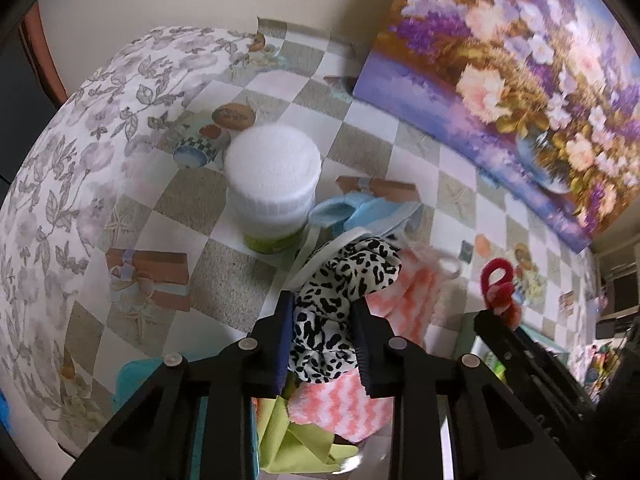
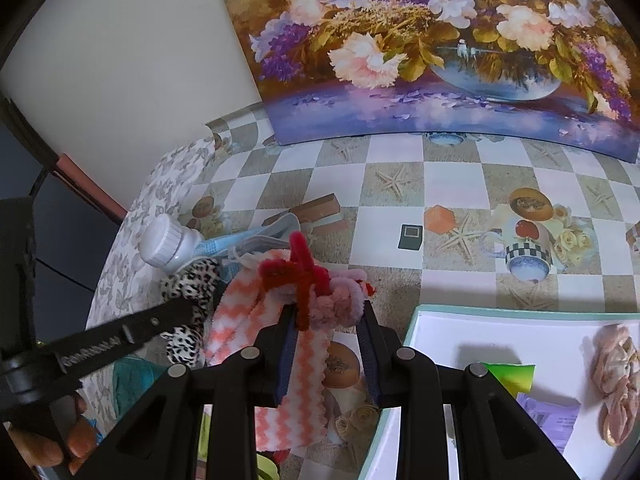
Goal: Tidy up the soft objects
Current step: 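Grasp the leopard-print scrunchie with the left gripper while the right lifts the hair tie, then carry the scrunchie into the tray with the left gripper while the right drops the hair tie there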
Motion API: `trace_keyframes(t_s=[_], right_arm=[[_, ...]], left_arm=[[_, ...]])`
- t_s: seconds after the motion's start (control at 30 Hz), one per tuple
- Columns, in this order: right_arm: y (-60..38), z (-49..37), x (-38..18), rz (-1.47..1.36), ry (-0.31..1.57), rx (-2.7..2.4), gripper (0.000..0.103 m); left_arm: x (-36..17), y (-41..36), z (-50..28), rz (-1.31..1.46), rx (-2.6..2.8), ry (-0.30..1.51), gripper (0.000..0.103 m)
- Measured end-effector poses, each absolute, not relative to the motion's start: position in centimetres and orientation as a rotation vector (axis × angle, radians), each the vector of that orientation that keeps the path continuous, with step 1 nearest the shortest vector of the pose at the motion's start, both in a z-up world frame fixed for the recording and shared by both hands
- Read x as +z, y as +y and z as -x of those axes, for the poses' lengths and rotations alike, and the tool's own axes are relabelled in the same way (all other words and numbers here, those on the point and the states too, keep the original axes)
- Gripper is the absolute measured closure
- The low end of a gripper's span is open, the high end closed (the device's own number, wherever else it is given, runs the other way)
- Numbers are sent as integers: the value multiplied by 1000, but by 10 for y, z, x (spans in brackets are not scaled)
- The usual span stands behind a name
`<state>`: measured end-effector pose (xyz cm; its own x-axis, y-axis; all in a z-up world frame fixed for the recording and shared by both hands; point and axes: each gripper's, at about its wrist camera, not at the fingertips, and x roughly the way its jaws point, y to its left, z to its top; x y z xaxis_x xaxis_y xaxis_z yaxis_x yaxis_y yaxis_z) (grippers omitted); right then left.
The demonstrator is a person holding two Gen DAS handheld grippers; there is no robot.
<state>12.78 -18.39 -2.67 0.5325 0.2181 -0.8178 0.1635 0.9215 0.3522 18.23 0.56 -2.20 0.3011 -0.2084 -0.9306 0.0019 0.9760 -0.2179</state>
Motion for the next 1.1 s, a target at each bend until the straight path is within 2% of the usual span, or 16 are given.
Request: trace_keyframes(t_s=[0.67, 1.1], right_arm=[[-202, -110, 20, -404, 946, 0, 72], [-212, -99, 25, -404, 952, -23, 72]], left_arm=[[61, 19, -165, 250, -203, 1067, 75], [21, -14, -163, 278, -325, 1249, 75]])
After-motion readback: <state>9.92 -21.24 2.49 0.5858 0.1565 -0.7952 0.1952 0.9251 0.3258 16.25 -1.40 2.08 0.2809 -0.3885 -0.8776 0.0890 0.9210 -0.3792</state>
